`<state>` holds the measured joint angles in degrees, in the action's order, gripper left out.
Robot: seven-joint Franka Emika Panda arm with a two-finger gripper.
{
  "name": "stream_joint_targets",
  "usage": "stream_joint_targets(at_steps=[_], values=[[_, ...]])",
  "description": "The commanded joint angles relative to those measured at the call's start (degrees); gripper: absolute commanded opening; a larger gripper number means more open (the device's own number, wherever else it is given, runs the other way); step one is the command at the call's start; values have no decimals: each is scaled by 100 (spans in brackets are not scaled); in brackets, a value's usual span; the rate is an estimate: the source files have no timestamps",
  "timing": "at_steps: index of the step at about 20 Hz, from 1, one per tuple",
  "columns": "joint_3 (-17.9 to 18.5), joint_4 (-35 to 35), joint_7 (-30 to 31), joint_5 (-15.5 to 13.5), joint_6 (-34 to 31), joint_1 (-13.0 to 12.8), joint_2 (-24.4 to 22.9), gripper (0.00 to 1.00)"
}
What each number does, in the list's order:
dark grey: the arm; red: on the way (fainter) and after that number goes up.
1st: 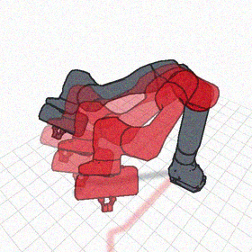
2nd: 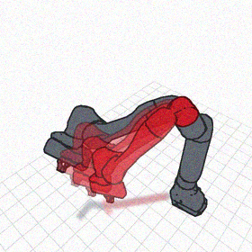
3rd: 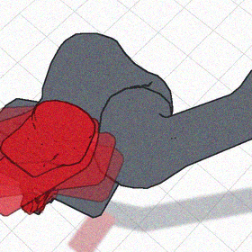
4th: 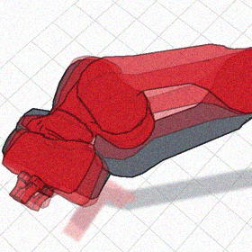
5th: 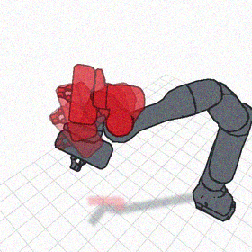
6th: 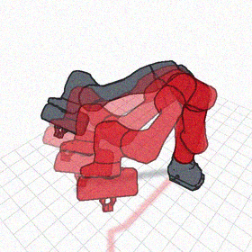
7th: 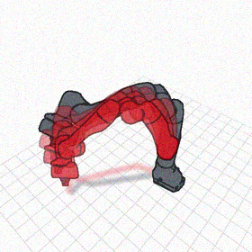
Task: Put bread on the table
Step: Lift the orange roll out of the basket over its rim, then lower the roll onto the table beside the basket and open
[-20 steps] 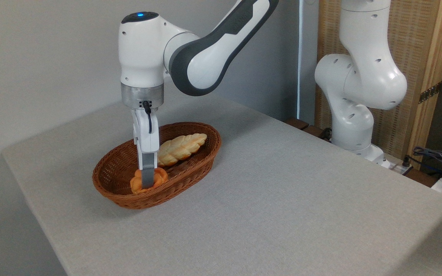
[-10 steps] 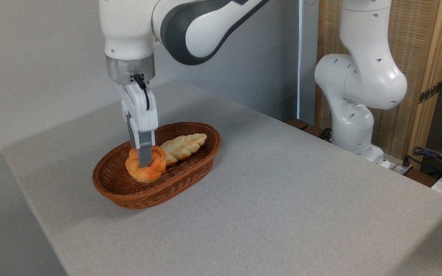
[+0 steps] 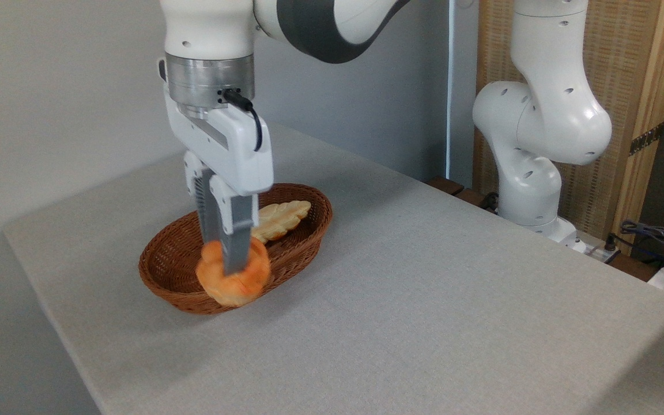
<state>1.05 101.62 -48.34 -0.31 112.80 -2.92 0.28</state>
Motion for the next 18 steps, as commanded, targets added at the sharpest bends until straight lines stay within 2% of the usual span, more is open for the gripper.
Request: stream_joint_targets(at_steps=[1,2,3,5,7,8,11,18], values=[[45,-81,0,1136,-153,-60,253,56],[45,-63,26,1287,-162,-60,332,57],[10,-37,35,1314,-162,-60,428,61],[-34,-2,166,1332,-153,-69,613,92],[-130,51,386,1376,-75,-95,745,94],[-227,68,387,1437,-83,-95,798,100],[-368,69,395,1464,-74,-95,904,100],[-386,69,387,1455,-74,-95,930,100]])
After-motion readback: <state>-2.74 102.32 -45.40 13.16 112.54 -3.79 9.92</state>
